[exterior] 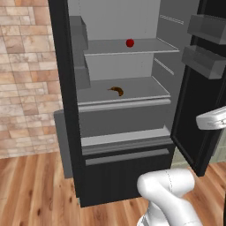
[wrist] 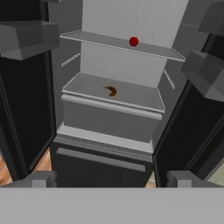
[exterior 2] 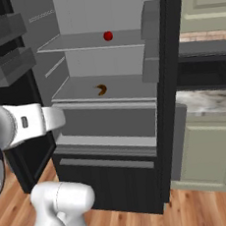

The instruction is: Retrieve the apple and banana from the fridge and place them into the bowl on the dining table.

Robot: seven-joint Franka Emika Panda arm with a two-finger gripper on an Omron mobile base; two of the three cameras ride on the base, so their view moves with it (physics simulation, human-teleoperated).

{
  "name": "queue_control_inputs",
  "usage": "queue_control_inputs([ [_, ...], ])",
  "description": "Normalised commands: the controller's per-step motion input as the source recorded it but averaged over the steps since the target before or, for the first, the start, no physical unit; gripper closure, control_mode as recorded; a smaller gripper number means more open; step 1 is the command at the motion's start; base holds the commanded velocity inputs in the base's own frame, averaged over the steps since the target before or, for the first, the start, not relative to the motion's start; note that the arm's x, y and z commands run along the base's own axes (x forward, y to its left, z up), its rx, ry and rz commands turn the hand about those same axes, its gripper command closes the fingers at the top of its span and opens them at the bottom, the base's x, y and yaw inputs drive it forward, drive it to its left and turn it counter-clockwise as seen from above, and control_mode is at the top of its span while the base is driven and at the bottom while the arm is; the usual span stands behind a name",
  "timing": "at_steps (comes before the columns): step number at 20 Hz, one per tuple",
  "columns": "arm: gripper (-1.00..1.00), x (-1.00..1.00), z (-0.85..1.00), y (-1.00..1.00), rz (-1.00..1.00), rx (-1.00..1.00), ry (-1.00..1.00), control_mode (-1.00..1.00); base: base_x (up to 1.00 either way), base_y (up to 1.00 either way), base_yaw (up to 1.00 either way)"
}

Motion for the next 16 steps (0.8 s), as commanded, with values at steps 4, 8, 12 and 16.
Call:
queue_control_inputs([
  [4, -1.00, 0.06, 0.00, 0.00, 0.00, 0.00, -0.02, -1.00, 0.00, 0.00, 0.00],
  [8, -1.00, 0.10, 0.00, 0.00, 0.00, 0.00, -0.03, -1.00, 0.00, 0.00, 0.00],
  [12, -1.00, 0.20, 0.00, 0.00, 0.00, 0.00, 0.00, -1.00, 0.00, 0.00, 0.00],
  [16, -1.00, 0.31, 0.00, 0.03, 0.00, 0.00, 0.00, -1.00, 0.00, 0.00, 0.00],
])
